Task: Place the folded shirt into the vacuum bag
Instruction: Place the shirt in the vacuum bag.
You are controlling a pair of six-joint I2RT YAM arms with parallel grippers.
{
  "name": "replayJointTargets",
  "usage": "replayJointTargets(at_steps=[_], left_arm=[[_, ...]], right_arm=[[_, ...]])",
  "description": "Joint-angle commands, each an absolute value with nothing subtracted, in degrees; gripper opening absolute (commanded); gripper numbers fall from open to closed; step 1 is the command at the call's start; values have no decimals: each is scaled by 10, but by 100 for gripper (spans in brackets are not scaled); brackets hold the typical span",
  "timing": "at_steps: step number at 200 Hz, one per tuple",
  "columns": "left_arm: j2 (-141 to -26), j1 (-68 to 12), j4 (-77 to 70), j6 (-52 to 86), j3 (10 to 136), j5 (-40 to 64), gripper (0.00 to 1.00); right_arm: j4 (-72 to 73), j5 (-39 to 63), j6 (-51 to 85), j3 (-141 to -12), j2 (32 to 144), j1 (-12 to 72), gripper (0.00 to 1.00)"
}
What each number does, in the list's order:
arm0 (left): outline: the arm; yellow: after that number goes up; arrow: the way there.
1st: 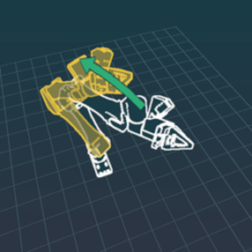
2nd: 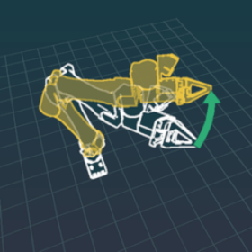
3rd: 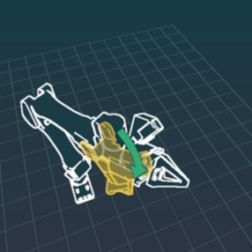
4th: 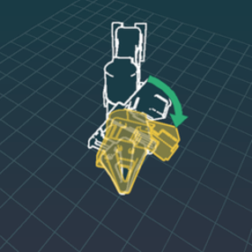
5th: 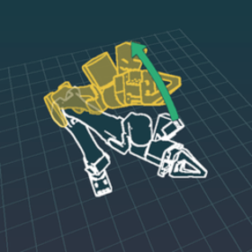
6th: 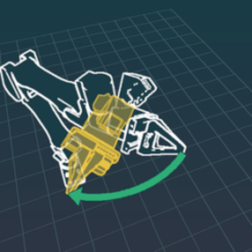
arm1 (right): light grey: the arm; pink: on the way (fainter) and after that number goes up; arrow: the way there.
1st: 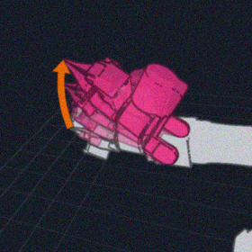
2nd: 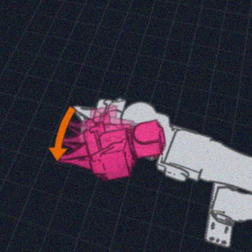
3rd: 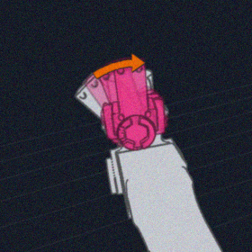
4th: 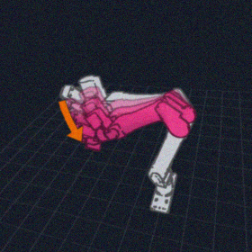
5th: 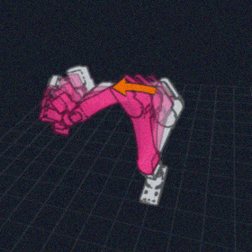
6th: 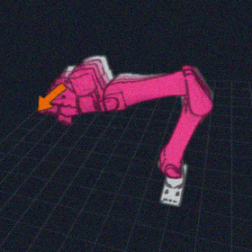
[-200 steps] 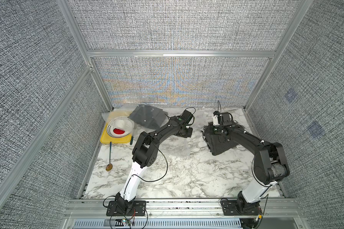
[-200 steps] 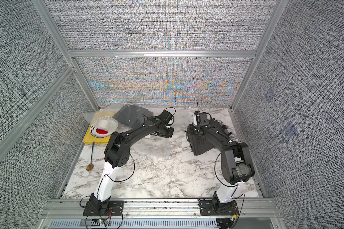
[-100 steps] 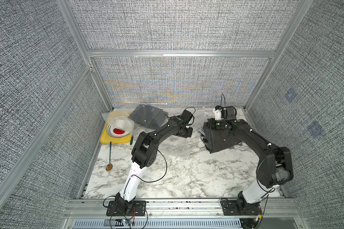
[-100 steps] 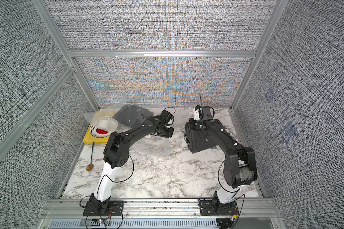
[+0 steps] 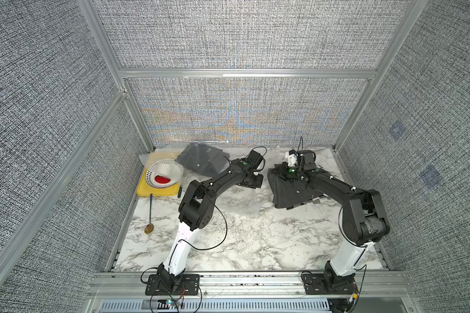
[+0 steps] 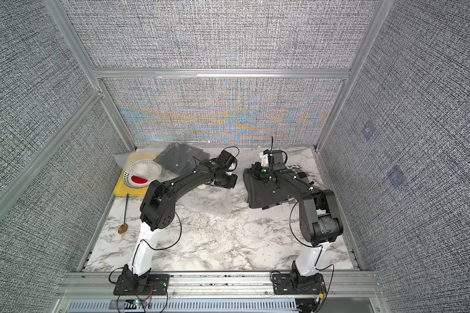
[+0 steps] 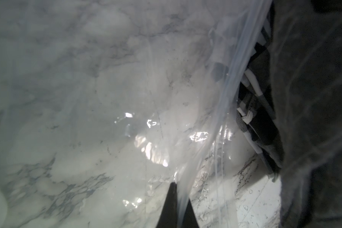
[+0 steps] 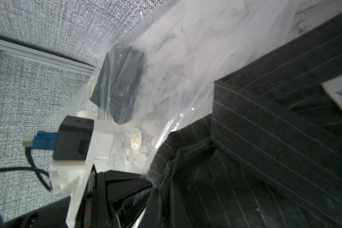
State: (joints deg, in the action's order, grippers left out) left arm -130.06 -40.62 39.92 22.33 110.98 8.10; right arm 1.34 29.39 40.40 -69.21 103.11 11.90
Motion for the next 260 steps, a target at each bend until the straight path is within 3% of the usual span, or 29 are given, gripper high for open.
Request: replayJointTargets(at_steps=[1, 107, 152, 233, 260], left_arm=[[-1294, -405, 389, 220, 1108, 90, 0], [-1296, -405, 387, 222, 1107, 97, 0], [-1285, -405, 374, 228, 1102, 110, 0], [-1250, -410, 322, 254, 1053, 171, 0], [-1252, -410, 321, 253, 1042, 166, 0]], right_arm=[[123, 296, 477, -683, 1039, 119, 0], [160, 245, 461, -671, 1145, 118, 0], [142, 242, 428, -682, 1136, 118, 32], [257, 293, 505, -708, 1186, 120, 33], [218, 275, 448, -689, 1123, 123, 50]])
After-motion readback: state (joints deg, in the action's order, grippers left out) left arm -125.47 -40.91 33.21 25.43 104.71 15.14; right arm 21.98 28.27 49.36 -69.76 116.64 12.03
